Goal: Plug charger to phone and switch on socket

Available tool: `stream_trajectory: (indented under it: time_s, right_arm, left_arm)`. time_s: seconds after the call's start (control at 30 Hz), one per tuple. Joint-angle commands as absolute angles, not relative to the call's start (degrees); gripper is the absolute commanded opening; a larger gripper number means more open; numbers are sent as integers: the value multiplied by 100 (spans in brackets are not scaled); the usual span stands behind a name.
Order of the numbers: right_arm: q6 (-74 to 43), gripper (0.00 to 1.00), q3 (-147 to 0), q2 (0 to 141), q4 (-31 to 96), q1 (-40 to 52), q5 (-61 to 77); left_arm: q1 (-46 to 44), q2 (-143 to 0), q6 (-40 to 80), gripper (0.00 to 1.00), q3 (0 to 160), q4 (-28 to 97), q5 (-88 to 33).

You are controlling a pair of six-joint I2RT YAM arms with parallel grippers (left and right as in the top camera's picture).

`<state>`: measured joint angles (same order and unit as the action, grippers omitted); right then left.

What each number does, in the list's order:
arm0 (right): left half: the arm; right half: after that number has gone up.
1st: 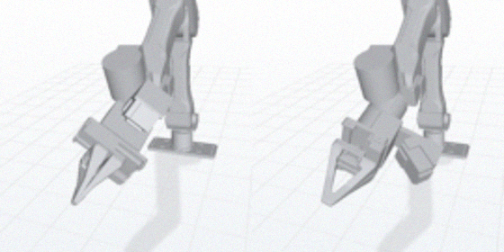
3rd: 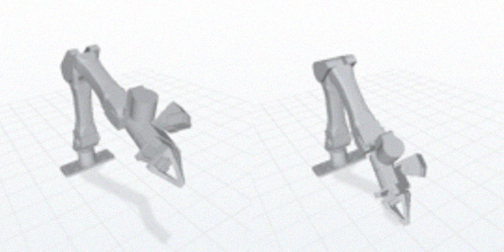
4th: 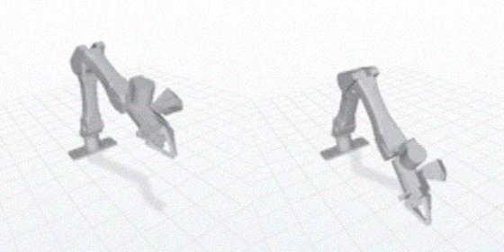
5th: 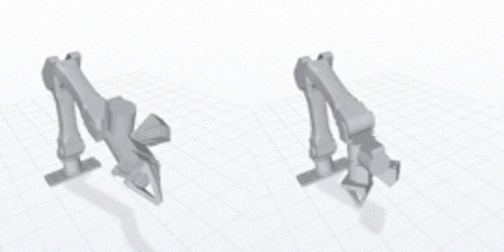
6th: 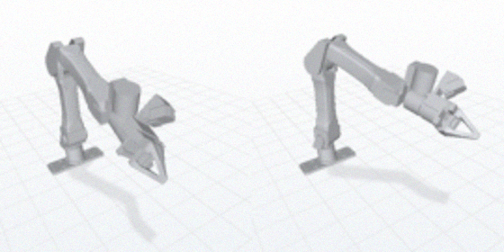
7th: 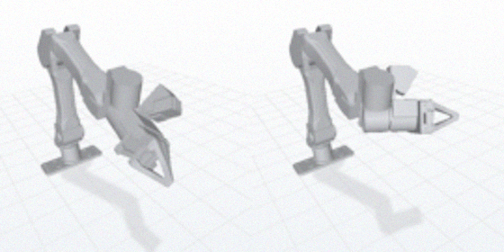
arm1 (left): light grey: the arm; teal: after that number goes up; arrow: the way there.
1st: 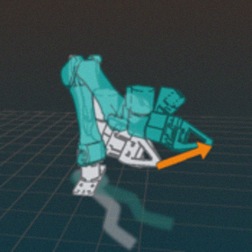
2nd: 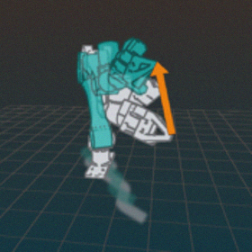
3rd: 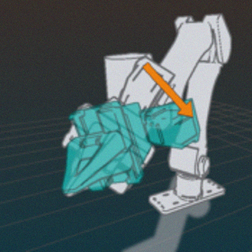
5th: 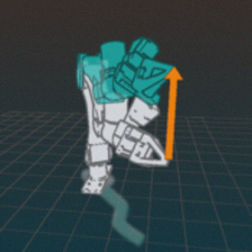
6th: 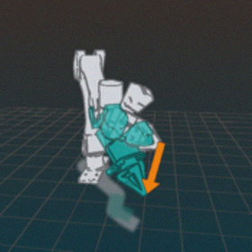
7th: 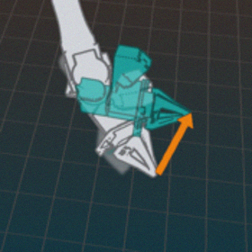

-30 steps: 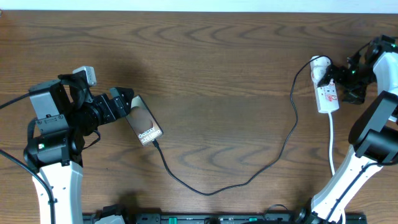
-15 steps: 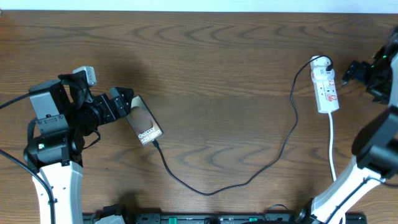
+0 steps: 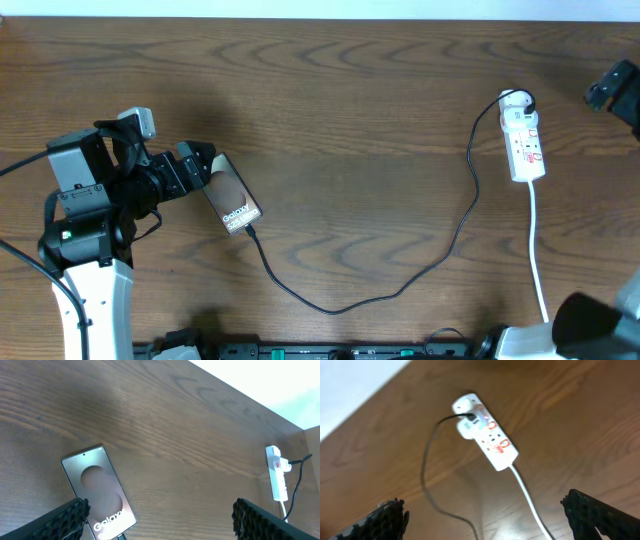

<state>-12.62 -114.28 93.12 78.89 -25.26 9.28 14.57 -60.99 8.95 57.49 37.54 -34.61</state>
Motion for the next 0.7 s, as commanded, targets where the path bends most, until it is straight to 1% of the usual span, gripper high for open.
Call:
stream_trajectory:
  time_s: [0.0, 0.67]
  right_arm:
    - [-1326, 99, -11476, 9113, 7929, -2453, 1160]
    - [-1326, 99, -11474, 9107, 7955, -2456, 1153]
  left_arm:
    - [1476, -6099, 814, 93, 5765, 3769, -3538]
    - [1361, -6114, 814, 93, 5760, 3771, -3494]
